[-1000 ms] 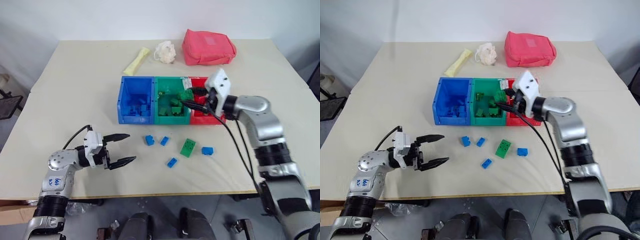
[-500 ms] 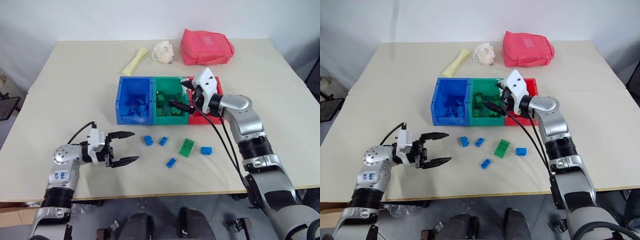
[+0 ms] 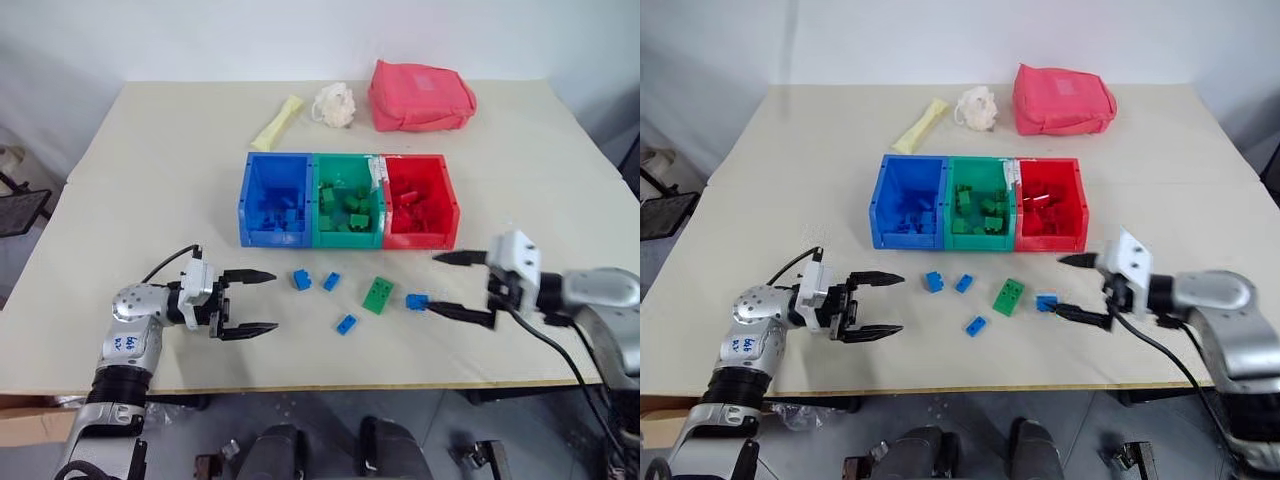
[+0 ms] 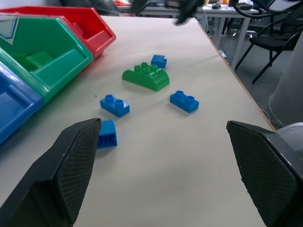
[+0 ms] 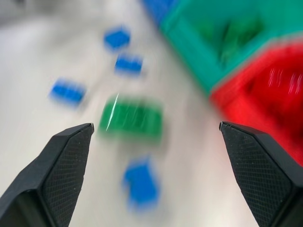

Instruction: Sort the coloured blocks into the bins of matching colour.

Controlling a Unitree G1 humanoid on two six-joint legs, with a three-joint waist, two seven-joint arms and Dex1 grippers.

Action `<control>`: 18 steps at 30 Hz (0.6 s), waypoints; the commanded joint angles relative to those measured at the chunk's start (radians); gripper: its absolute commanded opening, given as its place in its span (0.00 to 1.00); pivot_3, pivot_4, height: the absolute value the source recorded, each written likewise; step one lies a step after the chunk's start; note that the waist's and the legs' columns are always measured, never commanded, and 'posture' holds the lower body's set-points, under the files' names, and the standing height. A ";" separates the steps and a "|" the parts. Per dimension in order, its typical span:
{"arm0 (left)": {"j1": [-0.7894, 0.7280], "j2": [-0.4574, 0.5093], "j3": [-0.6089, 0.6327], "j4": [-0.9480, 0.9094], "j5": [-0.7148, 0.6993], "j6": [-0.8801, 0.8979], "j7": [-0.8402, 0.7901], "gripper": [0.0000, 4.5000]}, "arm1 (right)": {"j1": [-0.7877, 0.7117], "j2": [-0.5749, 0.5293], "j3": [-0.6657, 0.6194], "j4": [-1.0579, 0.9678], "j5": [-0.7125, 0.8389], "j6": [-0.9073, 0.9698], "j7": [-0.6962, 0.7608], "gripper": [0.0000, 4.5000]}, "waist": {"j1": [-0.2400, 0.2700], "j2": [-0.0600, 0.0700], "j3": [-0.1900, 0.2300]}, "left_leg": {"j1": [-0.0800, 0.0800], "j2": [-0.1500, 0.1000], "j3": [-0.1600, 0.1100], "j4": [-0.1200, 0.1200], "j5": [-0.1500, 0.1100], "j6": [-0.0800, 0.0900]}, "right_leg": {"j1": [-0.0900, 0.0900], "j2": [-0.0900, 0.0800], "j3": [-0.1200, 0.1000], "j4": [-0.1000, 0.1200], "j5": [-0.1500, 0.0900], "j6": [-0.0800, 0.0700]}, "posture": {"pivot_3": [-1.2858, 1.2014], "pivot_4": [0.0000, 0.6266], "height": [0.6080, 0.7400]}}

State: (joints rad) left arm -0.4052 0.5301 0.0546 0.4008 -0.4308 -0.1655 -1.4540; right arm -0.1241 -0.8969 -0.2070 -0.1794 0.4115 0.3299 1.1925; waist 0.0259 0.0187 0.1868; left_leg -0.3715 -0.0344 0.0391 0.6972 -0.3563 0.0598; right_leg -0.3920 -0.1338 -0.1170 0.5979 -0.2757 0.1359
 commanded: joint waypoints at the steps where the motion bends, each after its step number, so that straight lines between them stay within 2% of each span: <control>1: -0.003 0.012 0.008 0.009 -0.006 -0.013 -0.023 1.00 | 0.125 -0.058 -0.144 -0.035 0.028 -0.015 0.042 0.99 | 0.002 0.000 0.000 | 0.000 0.000 0.000 0.000 0.000 0.000 | 0.000 0.000 0.000 0.000 0.000 0.000 | 0.52 0.24 1.00; 5: -0.013 0.013 0.012 0.028 -0.003 -0.019 -0.032 1.00 | 0.201 -0.083 -0.215 -0.039 0.031 -0.017 0.045 0.99 | -0.001 0.000 0.000 | 0.000 0.000 0.000 0.000 0.000 0.000 | 0.001 0.000 0.001 -0.002 0.000 0.000 | 0.52 0.24 1.00; 9: -0.016 0.010 0.011 0.034 -0.004 -0.020 -0.036 1.00 | 0.191 -0.080 -0.211 -0.057 0.038 -0.005 0.028 0.99 | -0.002 0.000 0.000 | 0.001 0.001 0.000 0.000 0.000 0.000 | 0.001 0.000 0.001 -0.001 0.000 0.000 | 0.52 0.24 1.00; 15: -0.013 0.006 0.011 0.030 -0.003 -0.023 -0.031 1.00 | 0.132 -0.077 -0.136 -0.075 0.034 0.004 0.019 0.99 | 0.001 0.000 0.000 | 0.000 0.001 -0.001 0.001 0.000 0.000 | 0.001 -0.001 0.002 -0.002 0.000 0.000 | 0.52 0.24 1.00; 18: -0.002 0.004 0.011 0.016 -0.006 -0.022 -0.027 1.00 | 0.042 -0.062 -0.022 -0.074 0.013 0.015 0.014 0.99 | -0.002 0.000 0.000 | 0.000 0.000 -0.001 0.001 0.000 0.000 | 0.001 -0.001 0.003 -0.002 0.000 0.000 | 0.52 0.24 1.00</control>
State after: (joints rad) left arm -0.4138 0.5313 0.0588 0.4432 -0.4303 -0.1779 -1.4792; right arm -0.0582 -0.9642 -0.2555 -0.2320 0.4223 0.3421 1.2107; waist 0.0235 0.0185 0.1868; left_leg -0.3715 -0.0341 0.0384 0.6981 -0.3564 0.0597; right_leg -0.3912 -0.1346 -0.1136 0.5955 -0.2756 0.1360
